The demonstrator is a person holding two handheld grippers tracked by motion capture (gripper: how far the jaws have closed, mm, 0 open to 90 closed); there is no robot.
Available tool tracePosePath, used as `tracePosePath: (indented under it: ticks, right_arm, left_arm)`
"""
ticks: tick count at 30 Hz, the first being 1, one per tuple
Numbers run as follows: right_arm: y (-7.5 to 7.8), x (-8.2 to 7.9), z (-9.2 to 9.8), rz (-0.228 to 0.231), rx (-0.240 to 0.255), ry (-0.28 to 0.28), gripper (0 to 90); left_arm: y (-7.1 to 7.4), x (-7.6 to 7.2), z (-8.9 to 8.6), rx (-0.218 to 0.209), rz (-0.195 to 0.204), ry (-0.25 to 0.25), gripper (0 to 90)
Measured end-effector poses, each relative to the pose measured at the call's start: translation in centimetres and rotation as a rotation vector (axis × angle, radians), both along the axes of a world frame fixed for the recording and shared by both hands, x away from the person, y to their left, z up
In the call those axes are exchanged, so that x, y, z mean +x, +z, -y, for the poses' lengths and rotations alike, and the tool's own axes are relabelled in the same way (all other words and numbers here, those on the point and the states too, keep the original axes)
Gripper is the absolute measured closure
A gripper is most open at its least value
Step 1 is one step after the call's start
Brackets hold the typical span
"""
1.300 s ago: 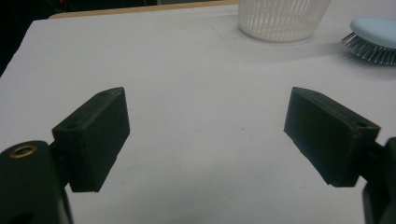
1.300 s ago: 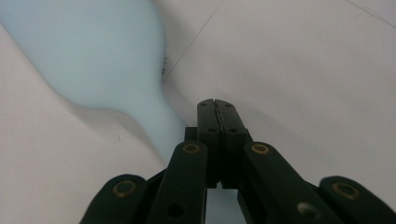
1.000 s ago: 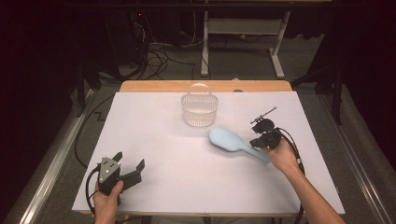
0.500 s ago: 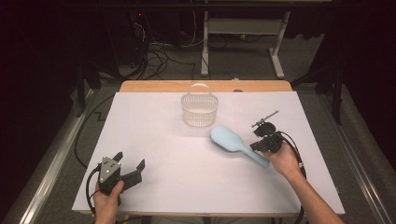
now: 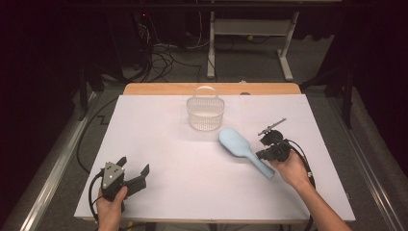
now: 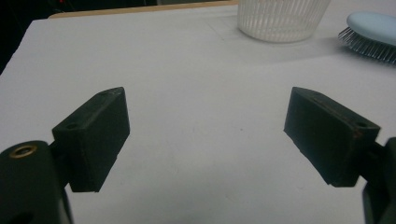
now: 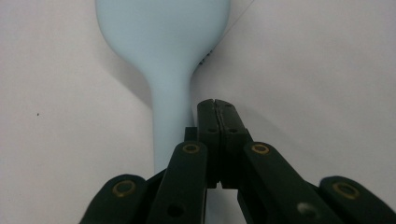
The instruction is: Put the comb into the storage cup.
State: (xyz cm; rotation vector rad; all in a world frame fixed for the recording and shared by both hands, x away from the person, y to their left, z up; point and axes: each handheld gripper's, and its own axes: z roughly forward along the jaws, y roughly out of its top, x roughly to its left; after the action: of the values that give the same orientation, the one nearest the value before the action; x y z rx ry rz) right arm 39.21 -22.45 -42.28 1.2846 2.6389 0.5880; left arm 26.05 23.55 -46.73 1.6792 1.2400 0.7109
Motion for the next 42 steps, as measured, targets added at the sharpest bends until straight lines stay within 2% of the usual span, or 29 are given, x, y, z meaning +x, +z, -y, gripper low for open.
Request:
tracePosePath:
  ticks: [16,36,42]
  right_arm:
    - [0.0,-1.1,-0.4,0.007,0.020,0.026,90.0]
    - [0.2,-2.2,-1.1,0.024,0.007,0.061,90.0]
    - [0.5,-2.3,-1.0,0.039,0.022,0.055,85.4]
  left_arm:
    - [0.0,0.0,0.0,0.002,-0.001,0.001,15.0]
    - [0.0,0.0,0.0,-0.003,-0.001,0.001,15.0]
    - [0.0,0.0,0.0,-0.001,-0.002,0.000,15.0]
